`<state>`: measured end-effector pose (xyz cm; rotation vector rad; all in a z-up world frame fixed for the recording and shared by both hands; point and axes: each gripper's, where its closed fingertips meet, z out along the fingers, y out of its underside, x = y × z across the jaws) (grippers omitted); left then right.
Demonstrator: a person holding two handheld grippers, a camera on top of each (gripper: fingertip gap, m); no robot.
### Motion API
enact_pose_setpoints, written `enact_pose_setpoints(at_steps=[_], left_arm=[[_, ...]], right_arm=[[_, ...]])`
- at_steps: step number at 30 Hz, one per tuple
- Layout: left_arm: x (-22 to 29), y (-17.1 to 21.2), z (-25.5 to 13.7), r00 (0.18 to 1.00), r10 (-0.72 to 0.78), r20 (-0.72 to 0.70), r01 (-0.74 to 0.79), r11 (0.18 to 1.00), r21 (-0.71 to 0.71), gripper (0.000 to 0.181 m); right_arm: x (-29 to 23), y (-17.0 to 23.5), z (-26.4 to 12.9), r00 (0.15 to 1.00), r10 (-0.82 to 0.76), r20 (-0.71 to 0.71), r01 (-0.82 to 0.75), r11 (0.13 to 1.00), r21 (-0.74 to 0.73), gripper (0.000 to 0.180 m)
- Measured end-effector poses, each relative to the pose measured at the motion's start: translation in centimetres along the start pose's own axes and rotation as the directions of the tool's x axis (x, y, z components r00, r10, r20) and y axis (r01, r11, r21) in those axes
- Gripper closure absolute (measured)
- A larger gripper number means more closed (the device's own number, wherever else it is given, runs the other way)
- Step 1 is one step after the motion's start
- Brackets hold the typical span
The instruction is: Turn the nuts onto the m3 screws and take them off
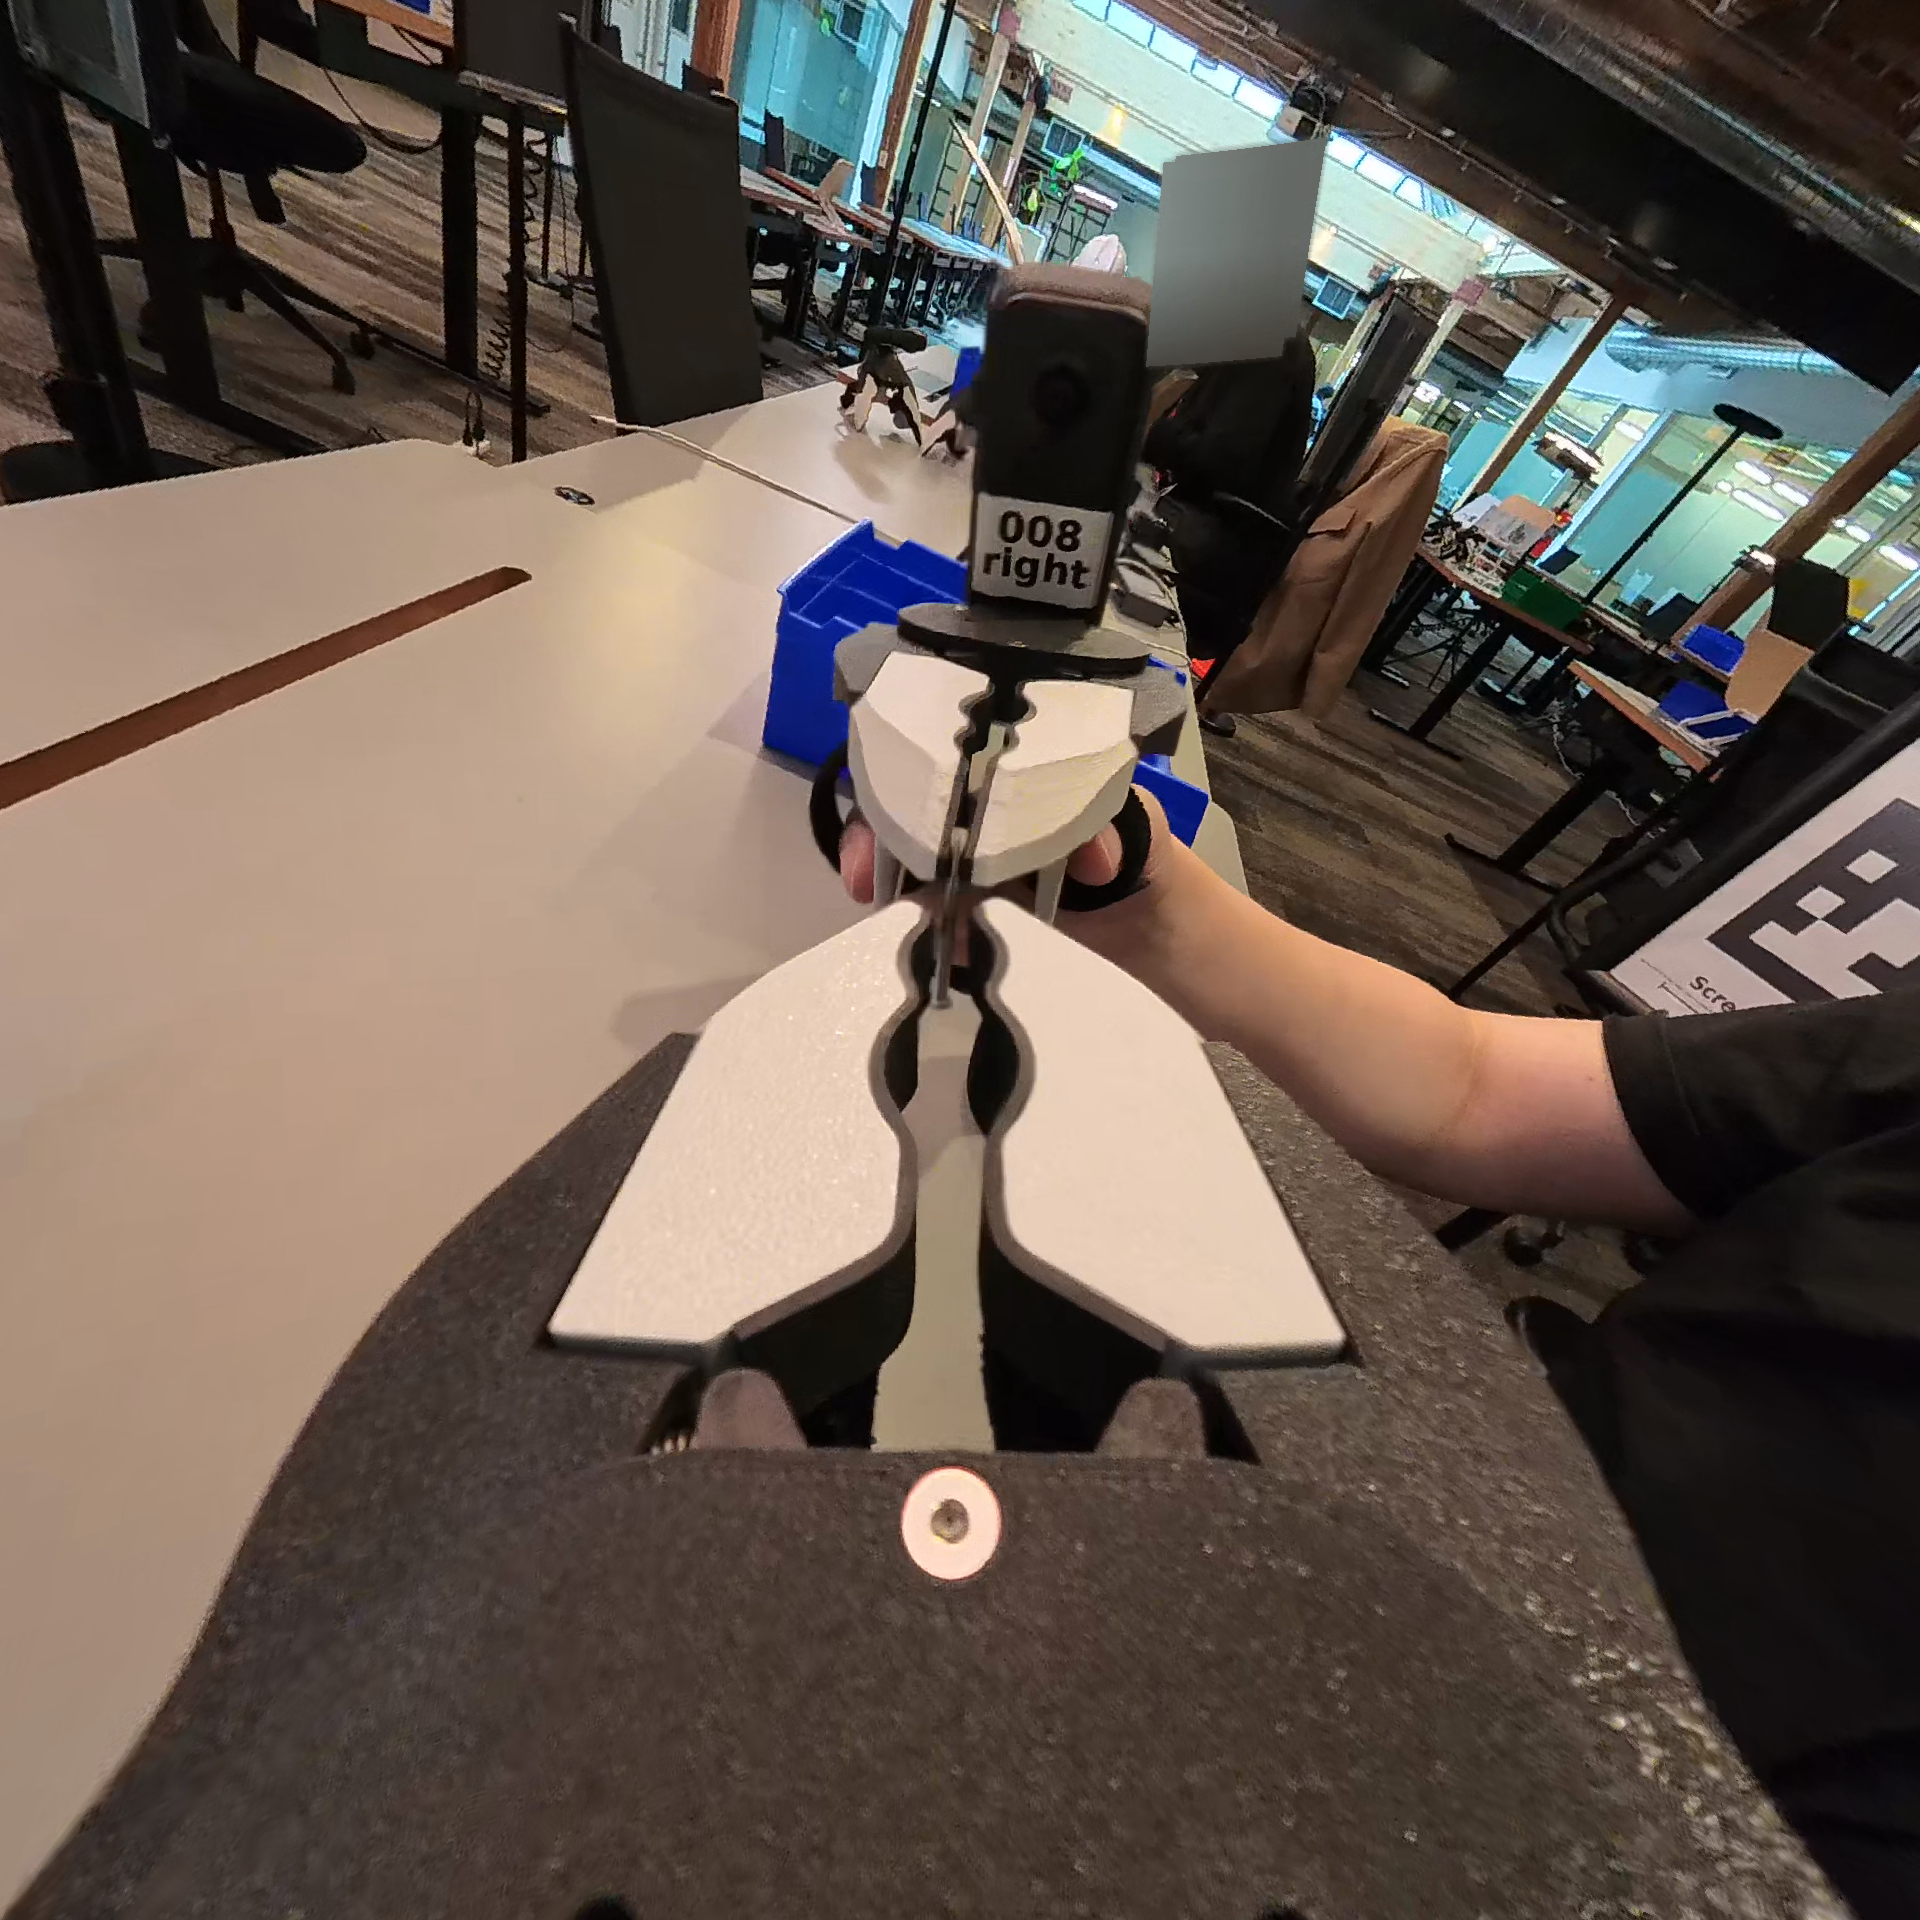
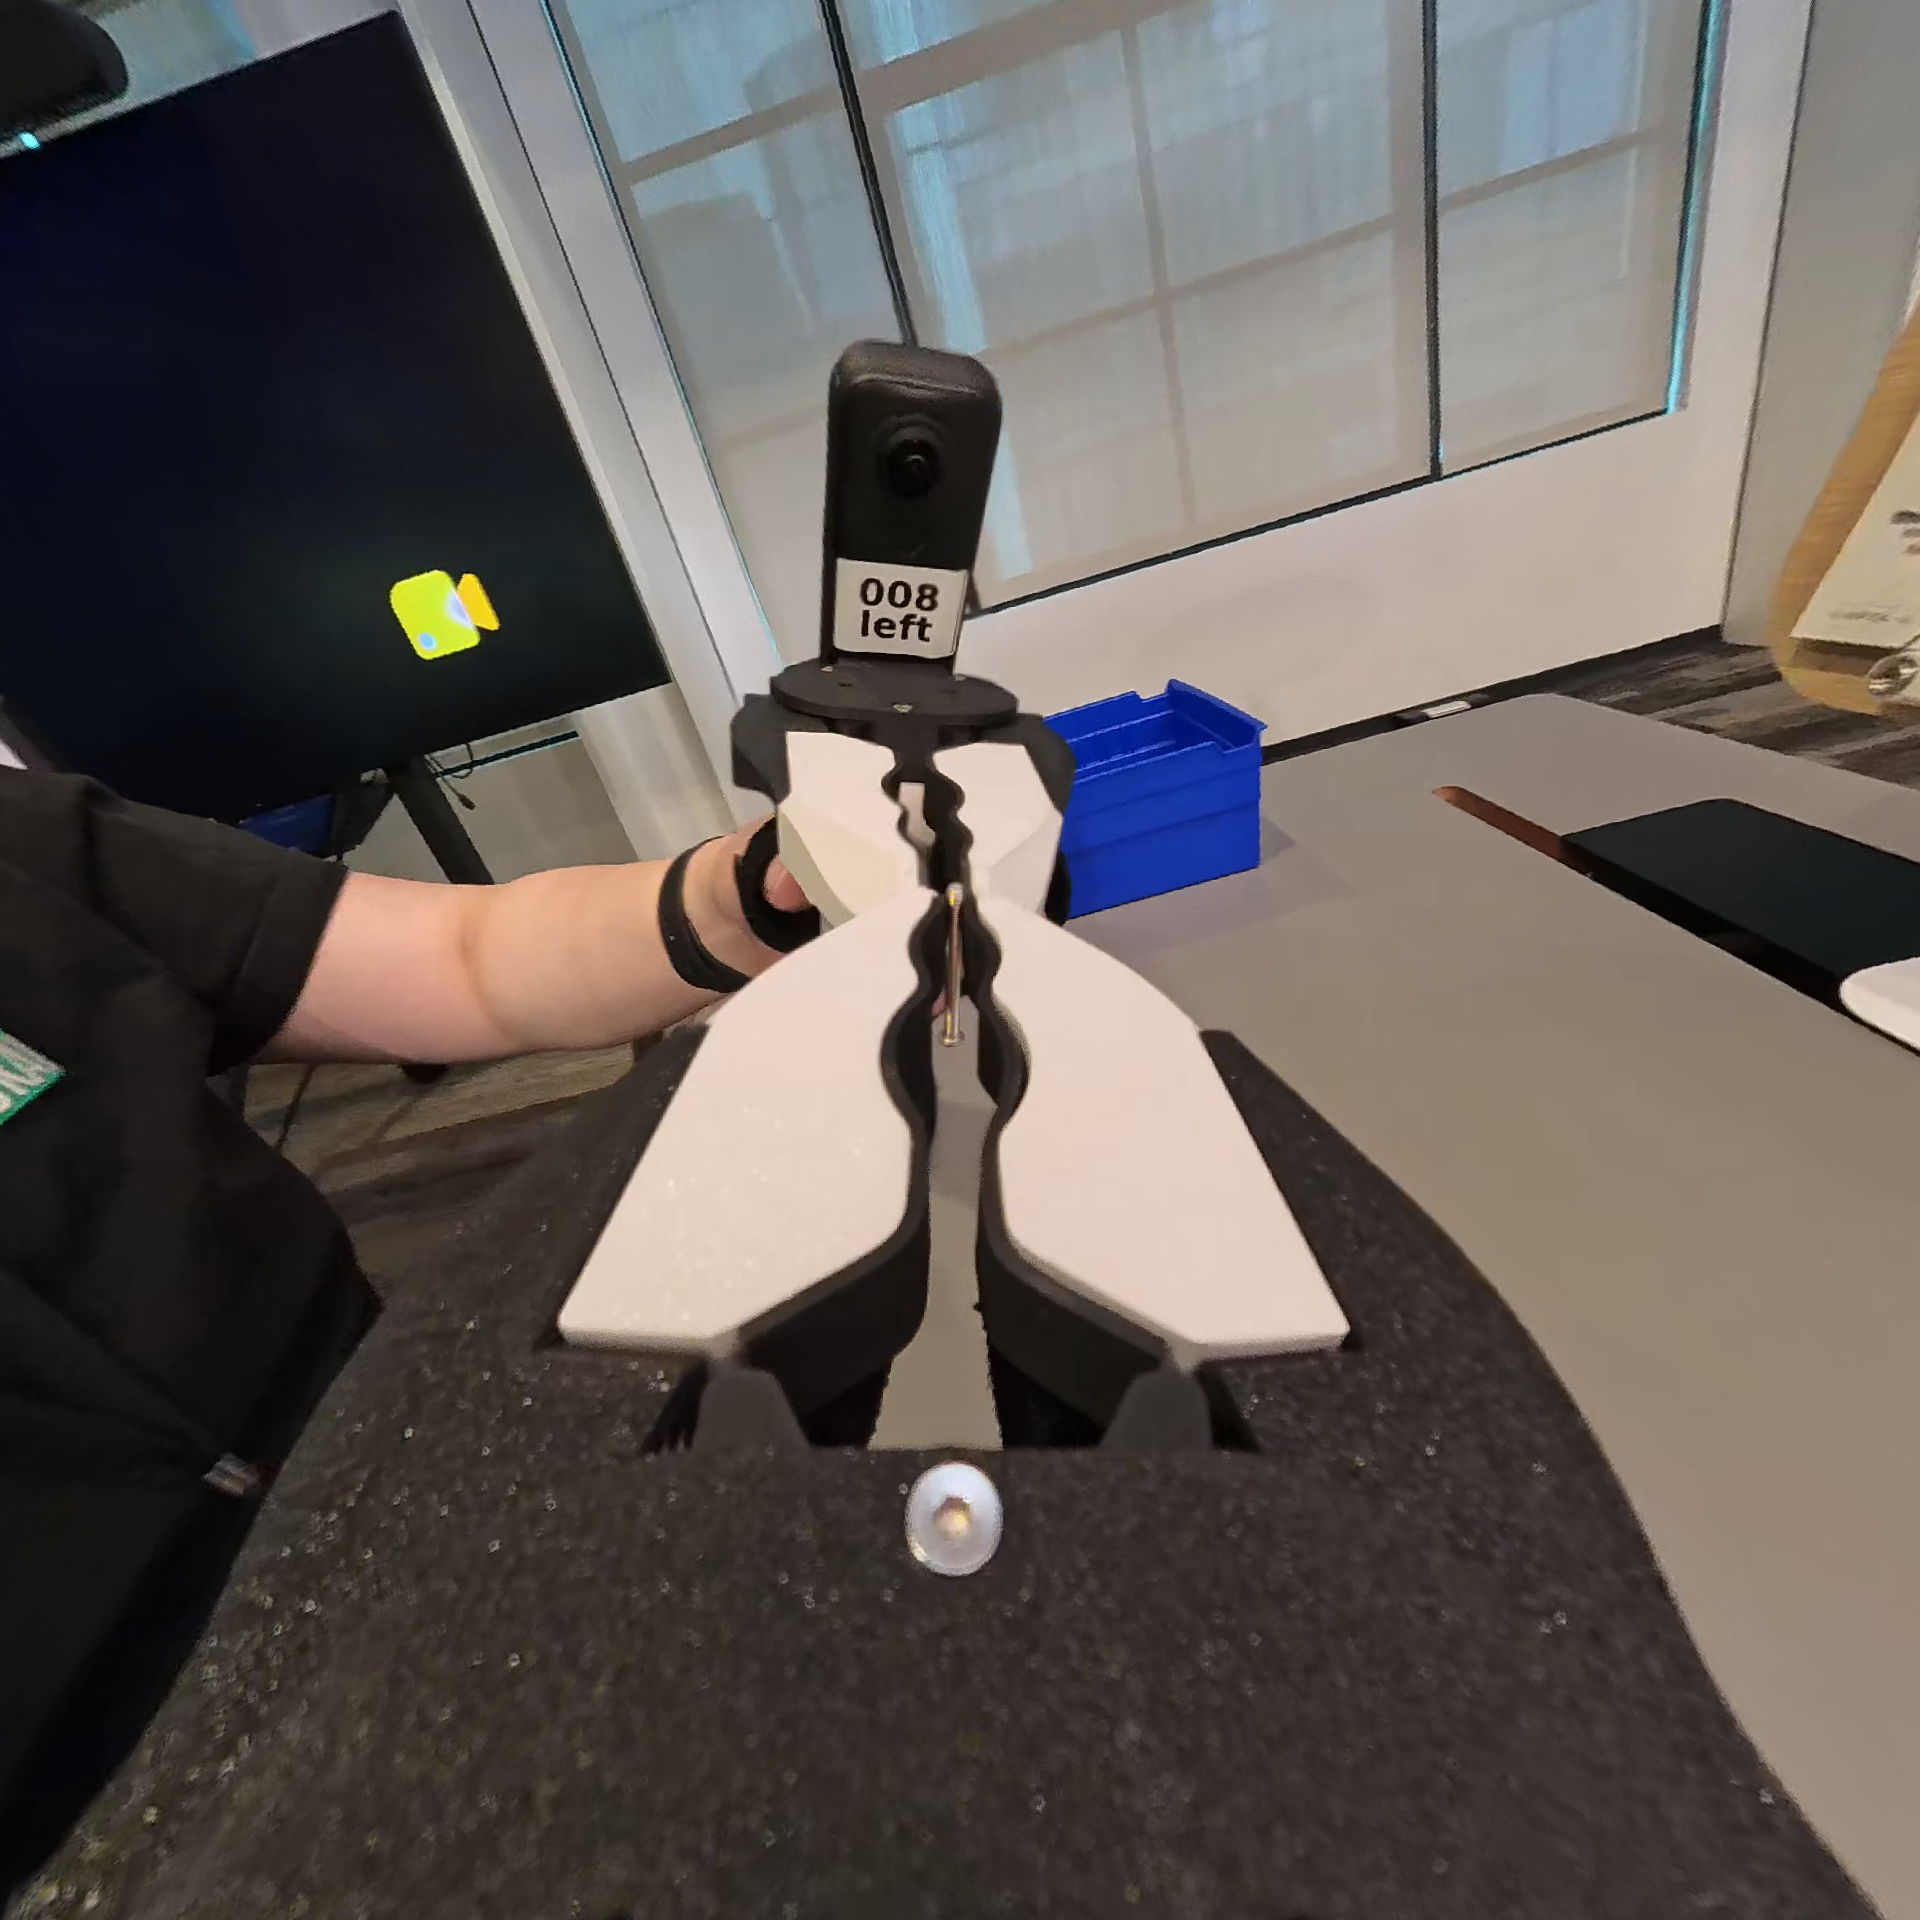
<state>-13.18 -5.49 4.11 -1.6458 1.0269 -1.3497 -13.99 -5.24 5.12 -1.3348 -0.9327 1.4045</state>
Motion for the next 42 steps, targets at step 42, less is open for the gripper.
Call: enact_pose_setpoints(at_steps=[42], left_arm=[[-12.3,22.4,-48.0,0.784,0.341,0.519,0.397,0.367,-0.841,0.165]], right_arm=[[4.9,2.8,-5.1,0.963,-0.026,-0.269,0.014,0.999,-0.046,0.177]])
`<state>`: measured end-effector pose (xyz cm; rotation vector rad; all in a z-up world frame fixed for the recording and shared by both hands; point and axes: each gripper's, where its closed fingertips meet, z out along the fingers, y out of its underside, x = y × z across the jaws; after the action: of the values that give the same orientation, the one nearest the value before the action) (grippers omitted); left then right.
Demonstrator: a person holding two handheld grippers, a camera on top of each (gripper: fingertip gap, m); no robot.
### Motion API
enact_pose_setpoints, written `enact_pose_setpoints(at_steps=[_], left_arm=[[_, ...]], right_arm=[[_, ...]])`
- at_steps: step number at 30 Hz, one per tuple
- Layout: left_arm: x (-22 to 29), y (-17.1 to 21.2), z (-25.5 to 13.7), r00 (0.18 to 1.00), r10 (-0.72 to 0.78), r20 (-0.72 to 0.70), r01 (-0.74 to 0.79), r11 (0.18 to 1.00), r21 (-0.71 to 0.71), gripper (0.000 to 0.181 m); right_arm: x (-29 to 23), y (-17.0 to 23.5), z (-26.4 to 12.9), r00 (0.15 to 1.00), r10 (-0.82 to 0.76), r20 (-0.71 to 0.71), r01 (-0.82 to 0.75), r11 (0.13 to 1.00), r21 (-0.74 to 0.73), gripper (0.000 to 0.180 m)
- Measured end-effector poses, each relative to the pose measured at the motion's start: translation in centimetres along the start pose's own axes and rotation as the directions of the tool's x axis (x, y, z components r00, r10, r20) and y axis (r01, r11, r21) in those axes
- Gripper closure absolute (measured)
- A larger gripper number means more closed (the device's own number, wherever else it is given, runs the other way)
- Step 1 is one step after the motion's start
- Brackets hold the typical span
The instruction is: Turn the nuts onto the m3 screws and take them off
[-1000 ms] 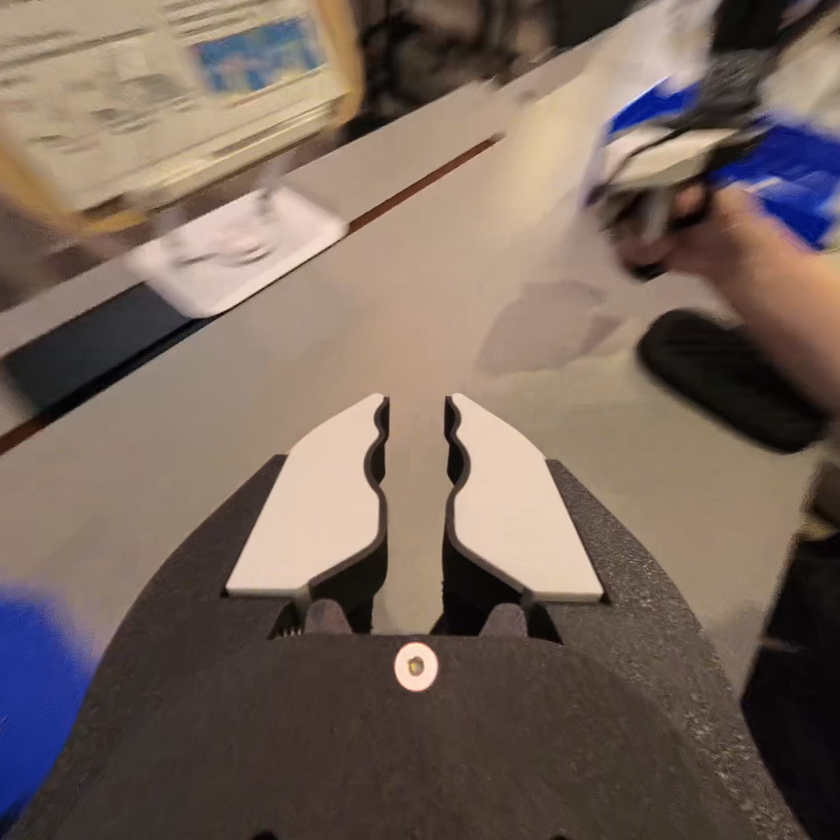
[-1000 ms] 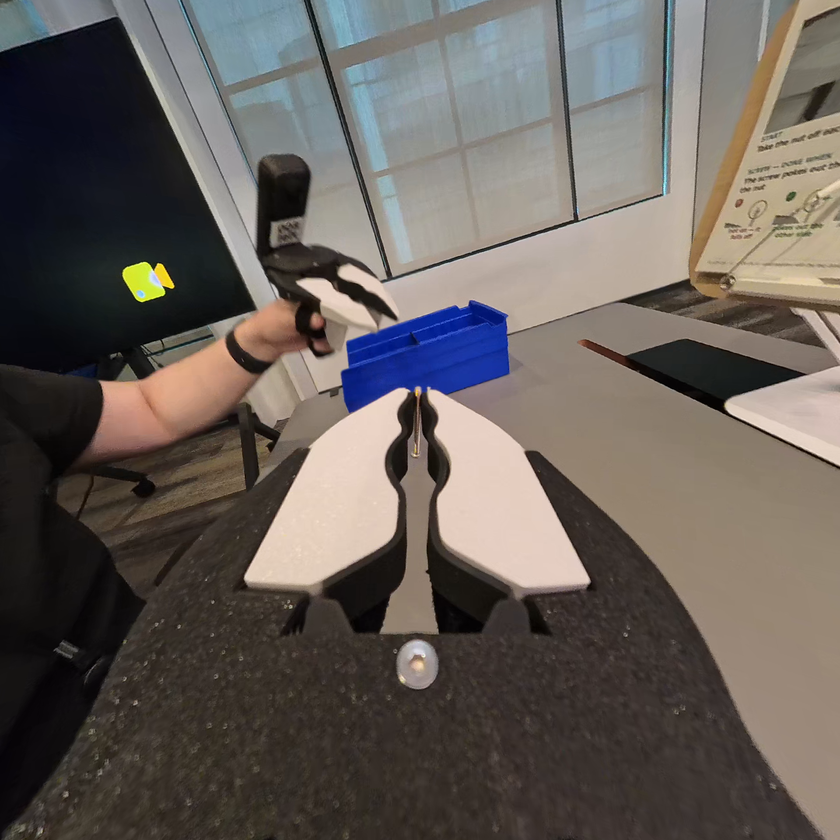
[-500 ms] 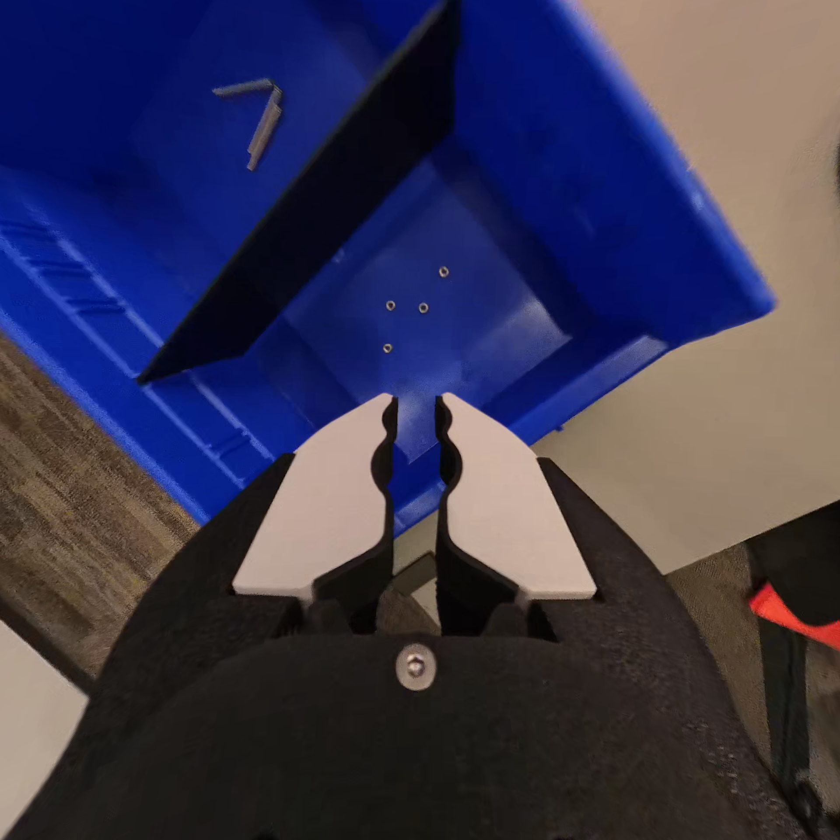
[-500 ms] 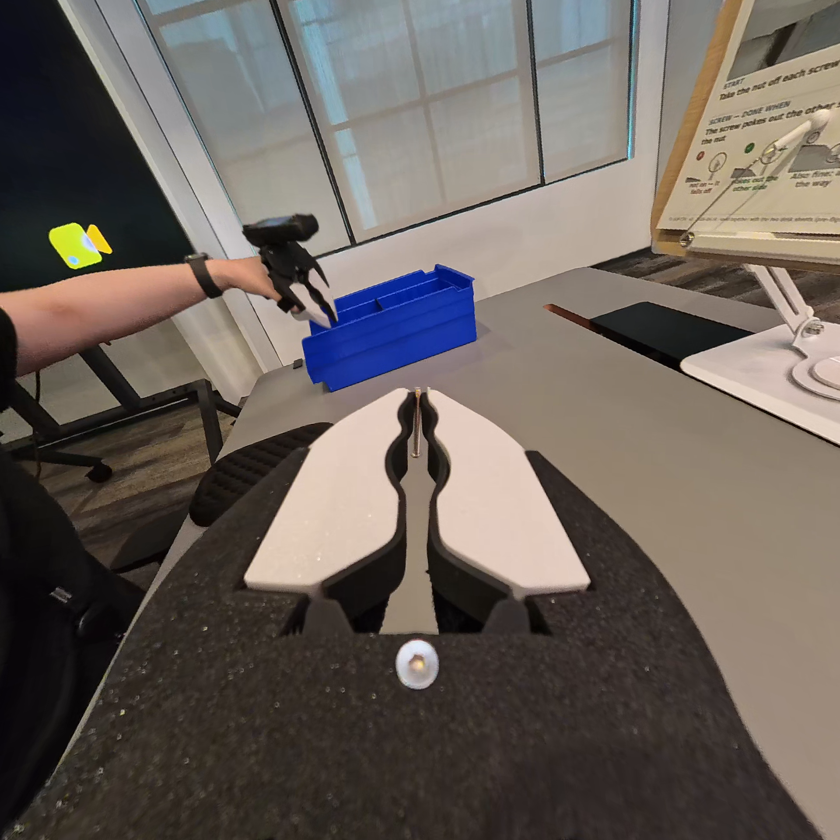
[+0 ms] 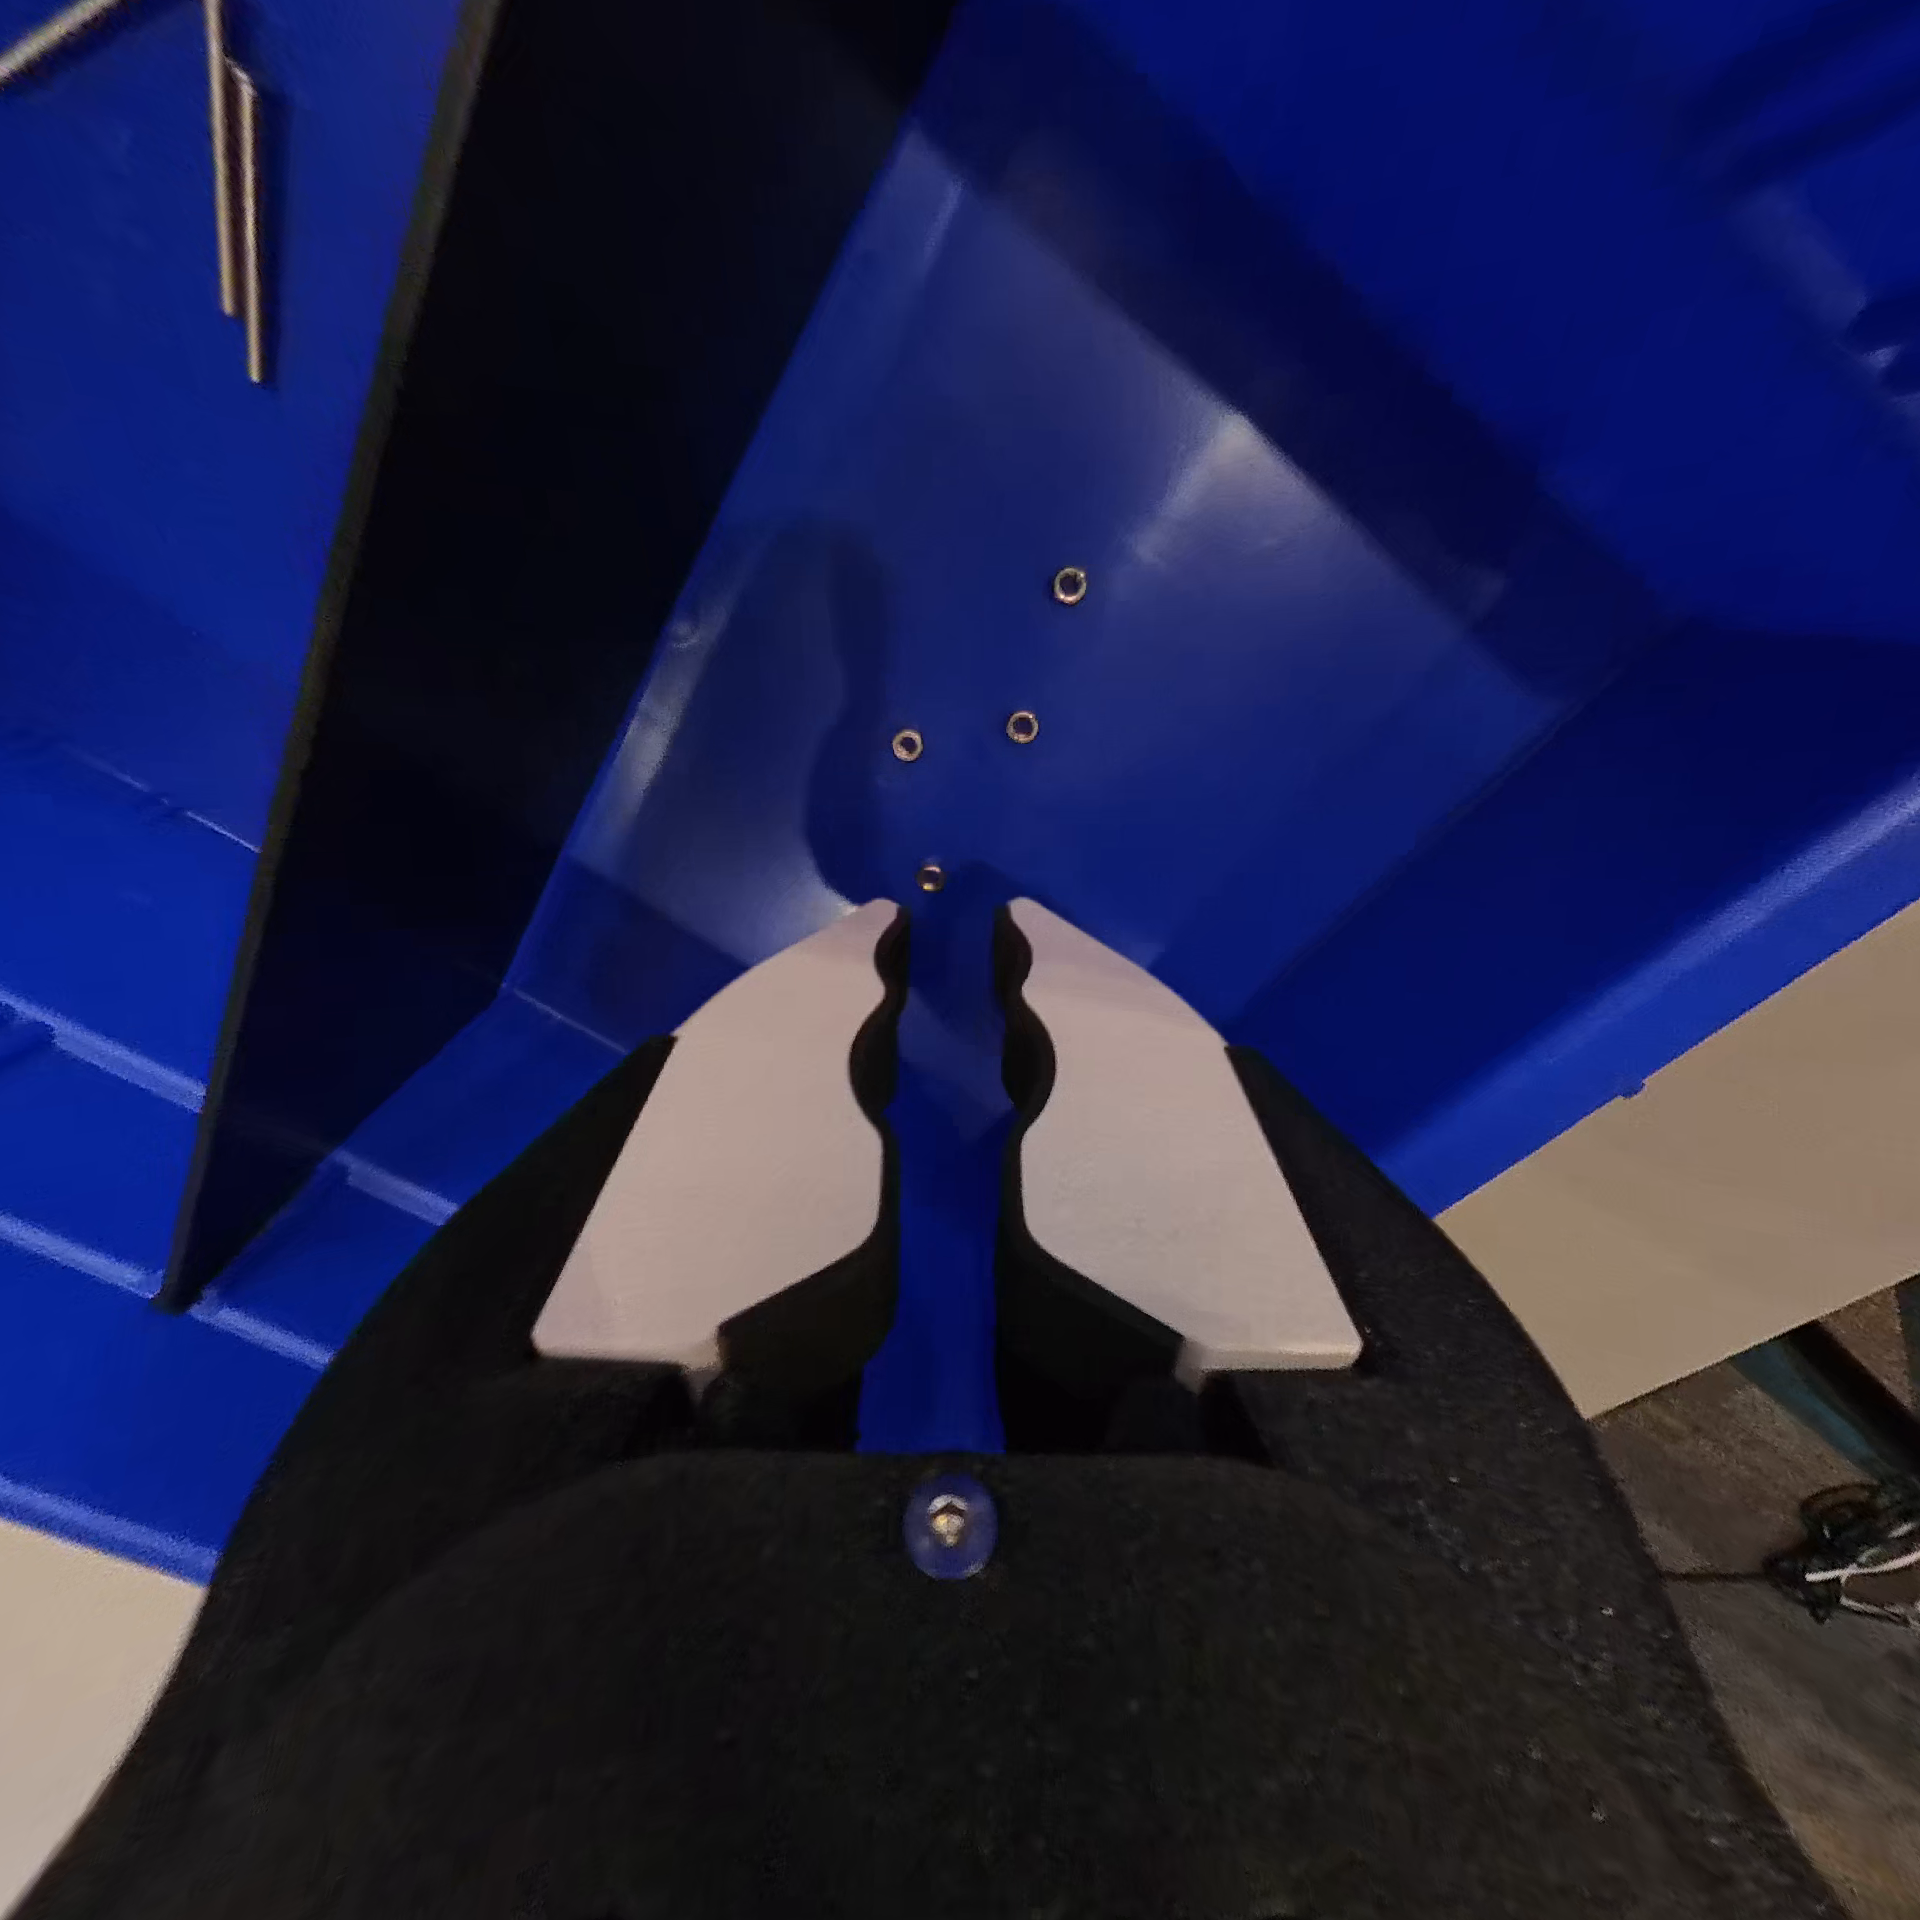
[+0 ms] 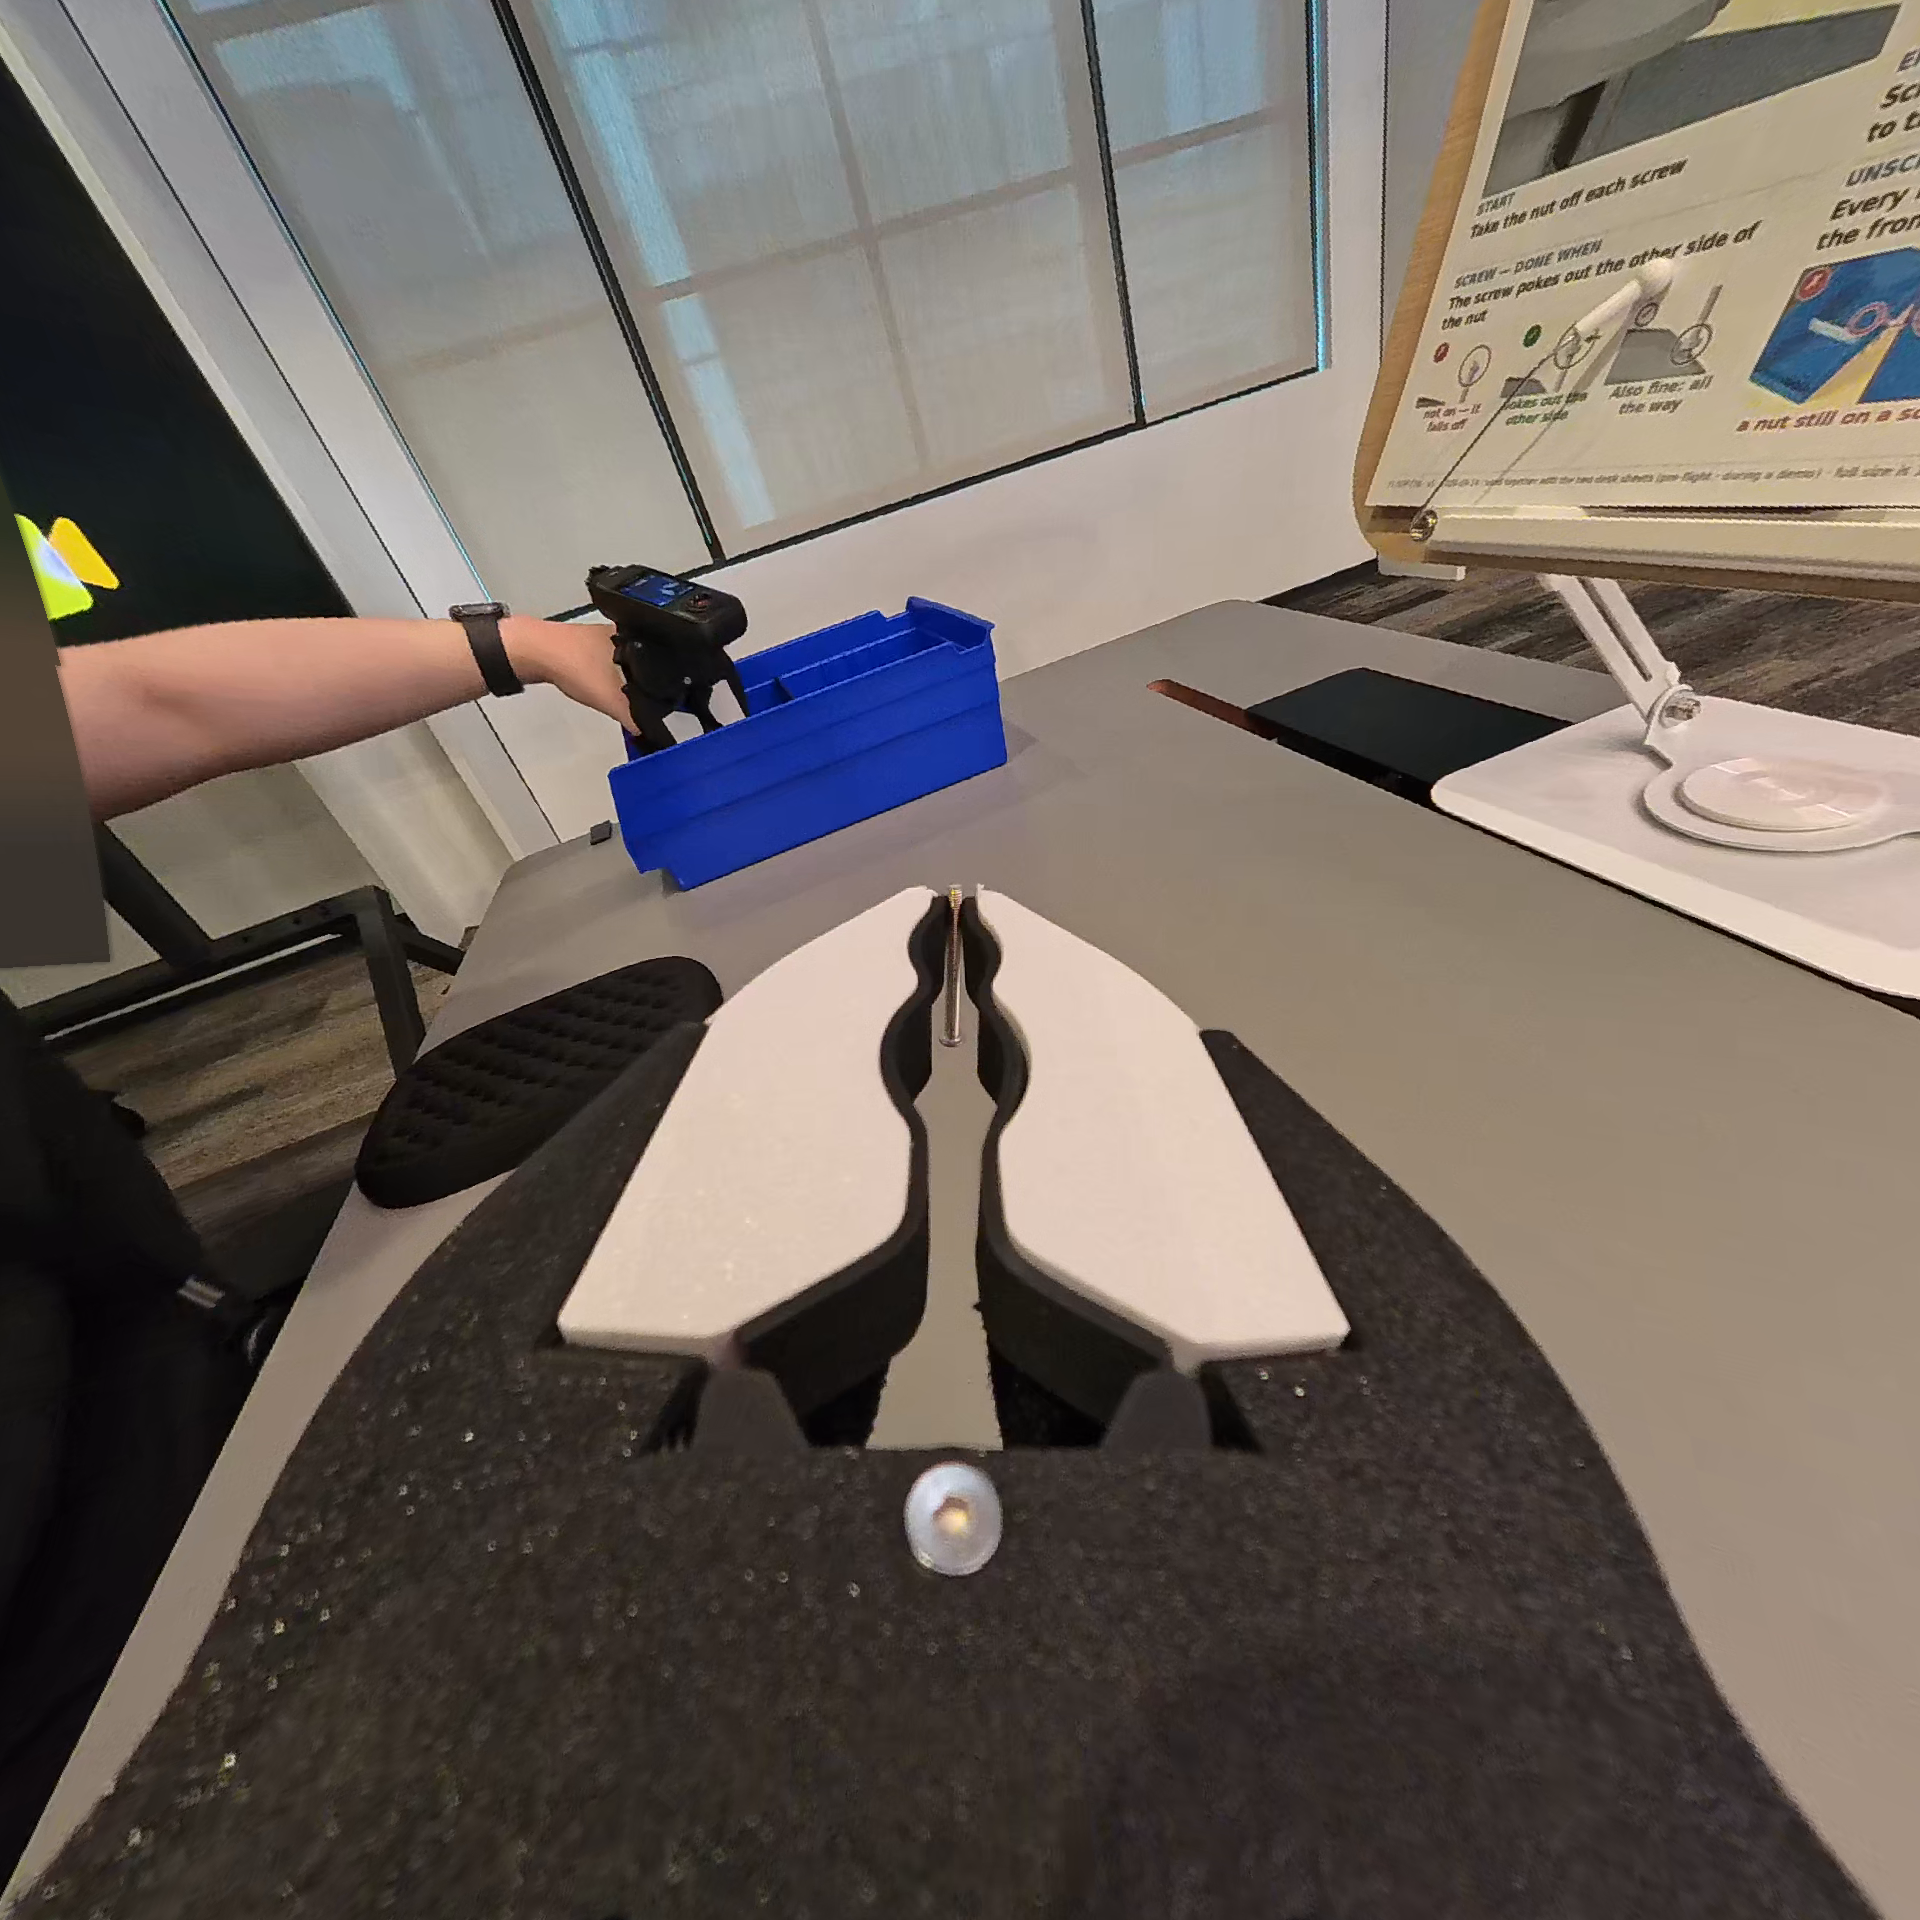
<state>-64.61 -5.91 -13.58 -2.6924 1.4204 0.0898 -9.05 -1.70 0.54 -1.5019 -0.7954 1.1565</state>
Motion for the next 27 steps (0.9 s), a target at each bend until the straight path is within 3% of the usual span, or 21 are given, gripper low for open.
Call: enact_pose_setpoints(at_steps=[27], left_arm=[[-0.81,-0.15,1.02,0.997,-0.073,-0.003,0.073,0.997,-0.006,0.164]], right_arm=[[-0.44,0.59,-0.24,1.000,-0.012,0.023,0.013,0.999,-0.032,0.177]])
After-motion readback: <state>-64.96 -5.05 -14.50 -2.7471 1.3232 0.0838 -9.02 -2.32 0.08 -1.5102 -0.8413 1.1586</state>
